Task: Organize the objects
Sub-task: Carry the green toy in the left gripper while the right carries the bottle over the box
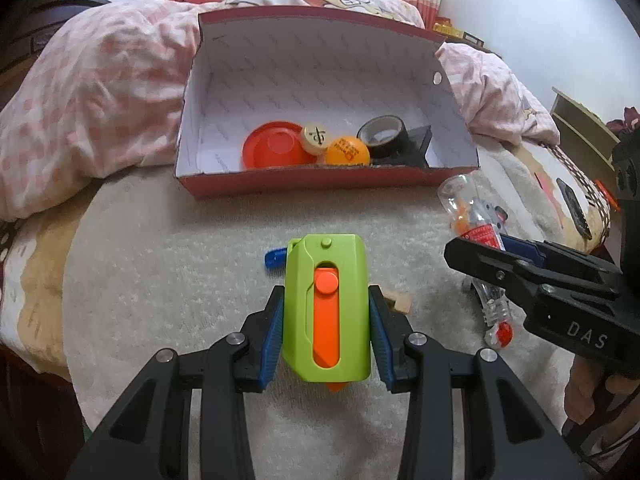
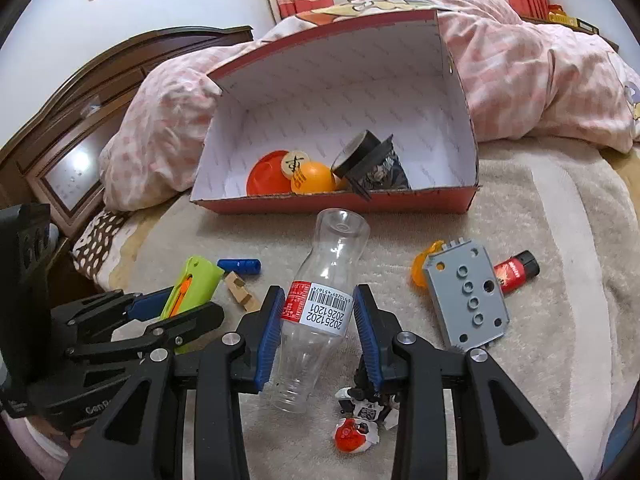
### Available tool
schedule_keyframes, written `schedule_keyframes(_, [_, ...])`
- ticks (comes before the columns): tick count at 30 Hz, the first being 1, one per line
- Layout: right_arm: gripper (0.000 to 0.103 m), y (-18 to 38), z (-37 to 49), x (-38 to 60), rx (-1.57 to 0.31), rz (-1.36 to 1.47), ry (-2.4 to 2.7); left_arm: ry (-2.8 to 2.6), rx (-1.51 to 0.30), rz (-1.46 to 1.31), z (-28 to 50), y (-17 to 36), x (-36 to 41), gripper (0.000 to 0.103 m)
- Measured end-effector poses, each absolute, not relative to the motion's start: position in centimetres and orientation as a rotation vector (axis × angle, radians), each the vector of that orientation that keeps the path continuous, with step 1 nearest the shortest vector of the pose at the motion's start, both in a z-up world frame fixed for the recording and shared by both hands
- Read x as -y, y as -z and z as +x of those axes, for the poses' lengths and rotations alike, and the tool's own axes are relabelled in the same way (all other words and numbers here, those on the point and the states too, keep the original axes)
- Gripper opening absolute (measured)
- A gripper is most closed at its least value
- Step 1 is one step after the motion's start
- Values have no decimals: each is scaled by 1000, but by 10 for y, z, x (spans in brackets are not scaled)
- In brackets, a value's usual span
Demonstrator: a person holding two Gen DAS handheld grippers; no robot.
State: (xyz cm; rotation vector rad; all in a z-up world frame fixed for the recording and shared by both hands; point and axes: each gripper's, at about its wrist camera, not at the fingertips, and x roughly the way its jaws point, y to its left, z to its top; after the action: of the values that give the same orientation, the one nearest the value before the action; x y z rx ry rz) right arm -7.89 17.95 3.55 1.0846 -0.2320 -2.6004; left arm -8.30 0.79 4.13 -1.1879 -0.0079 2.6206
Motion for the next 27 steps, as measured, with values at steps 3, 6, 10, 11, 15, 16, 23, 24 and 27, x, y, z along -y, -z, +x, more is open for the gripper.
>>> schedule_keyframes(3, [37,-38,-78,-180,230,1077,2599,-2620,19,-1179,-86,-45,-9,39])
schedule_keyframes(6, [37,-40,-78,-179,224,1071,2596,-2624,25,-1165,-90,-49,-9,39])
schedule_keyframes(10, [37,-44,-78,-178,208,1058,2597,-2633,29,-1157,-95,-52,-8,39])
schedule_keyframes(11, [37,-45,-78,-178,203,1054,2597,-2634,33,-1156,-96,-52,-8,39])
schedule_keyframes(15, [37,-46,-80,-178,193,1047,2600,-2643,36,-1142,-102,-56,-8,39])
schedule_keyframes(16, [37,-47,-80,-178,190,1047,2600,-2647,33,-1139,-103,-56,-8,39])
schedule_keyframes(23, [37,-50,-88,-178,171,1038,2604,-2688,16,-1134,-121,-62,-6,39])
schedule_keyframes(24, [37,-51,-89,-178,168,1033,2607,-2694,8,-1131,-123,-63,-6,39])
schedule_keyframes(27, [37,-55,-92,-181,156,1021,2616,-2701,-8,-1132,-130,-64,-7,39])
